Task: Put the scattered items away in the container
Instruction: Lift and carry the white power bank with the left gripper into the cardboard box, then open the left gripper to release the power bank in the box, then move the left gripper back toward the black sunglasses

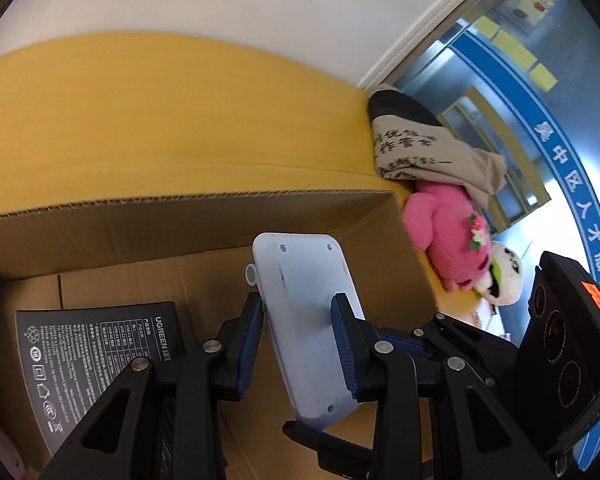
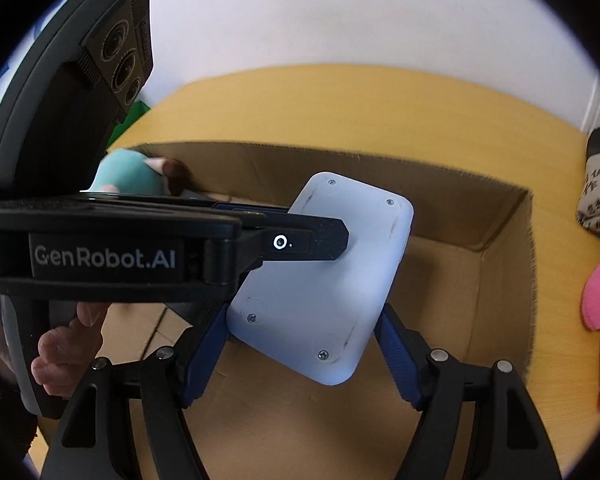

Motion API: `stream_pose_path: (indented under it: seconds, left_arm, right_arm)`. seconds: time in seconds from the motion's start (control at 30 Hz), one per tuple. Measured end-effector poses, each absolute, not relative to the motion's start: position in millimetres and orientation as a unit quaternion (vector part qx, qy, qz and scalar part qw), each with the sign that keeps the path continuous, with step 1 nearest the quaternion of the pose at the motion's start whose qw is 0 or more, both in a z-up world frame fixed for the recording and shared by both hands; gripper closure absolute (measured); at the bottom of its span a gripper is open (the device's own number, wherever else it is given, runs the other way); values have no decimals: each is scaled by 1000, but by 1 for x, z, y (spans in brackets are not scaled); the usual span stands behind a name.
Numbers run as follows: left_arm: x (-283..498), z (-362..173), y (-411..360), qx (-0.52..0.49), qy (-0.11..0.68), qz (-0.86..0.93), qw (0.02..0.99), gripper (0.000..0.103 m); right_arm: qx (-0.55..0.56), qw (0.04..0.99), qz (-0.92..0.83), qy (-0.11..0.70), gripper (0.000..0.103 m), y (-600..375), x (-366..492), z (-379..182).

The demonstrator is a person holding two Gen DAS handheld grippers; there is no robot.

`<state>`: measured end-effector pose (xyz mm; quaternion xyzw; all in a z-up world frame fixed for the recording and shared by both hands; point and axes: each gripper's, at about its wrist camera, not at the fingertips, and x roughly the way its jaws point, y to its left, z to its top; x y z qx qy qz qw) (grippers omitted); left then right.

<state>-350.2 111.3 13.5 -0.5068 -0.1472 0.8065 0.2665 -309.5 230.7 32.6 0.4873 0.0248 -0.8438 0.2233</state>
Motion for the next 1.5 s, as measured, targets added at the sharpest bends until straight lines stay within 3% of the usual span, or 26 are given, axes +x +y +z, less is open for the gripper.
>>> stream_pose_path:
  seconds: [0.37, 0.43, 0.5, 0.73, 0.87, 1.0, 1.5]
  left_arm:
    - [-348, -7, 128, -534, -100, 812, 212, 65]
    - [-341, 6, 125, -517, -103, 826, 199, 49]
    - [-330, 26, 118, -494, -106, 841, 191, 41]
    - [-246, 101, 87, -390, -61, 904, 164, 19]
    - [-175, 137, 82, -334, -25, 931, 145, 16]
    - [-95, 169, 71, -275, -18, 952, 131, 0]
    - [58, 161, 55, -261, -11, 960, 95, 0]
  right_arm:
    - [522, 190, -831, 2, 29, 236, -319, -3]
    - [518, 182, -836, 1, 29, 240, -315, 2]
    - [507, 177, -843, 12, 29, 243, -304, 12]
    - [426, 161, -890, 28, 26, 256, -220, 70]
    - [353, 174, -919, 13, 26, 246, -157, 120]
    - [306, 161, -938, 31, 25, 240, -93, 151]
    - [291, 138, -947, 5, 24, 249, 11, 163]
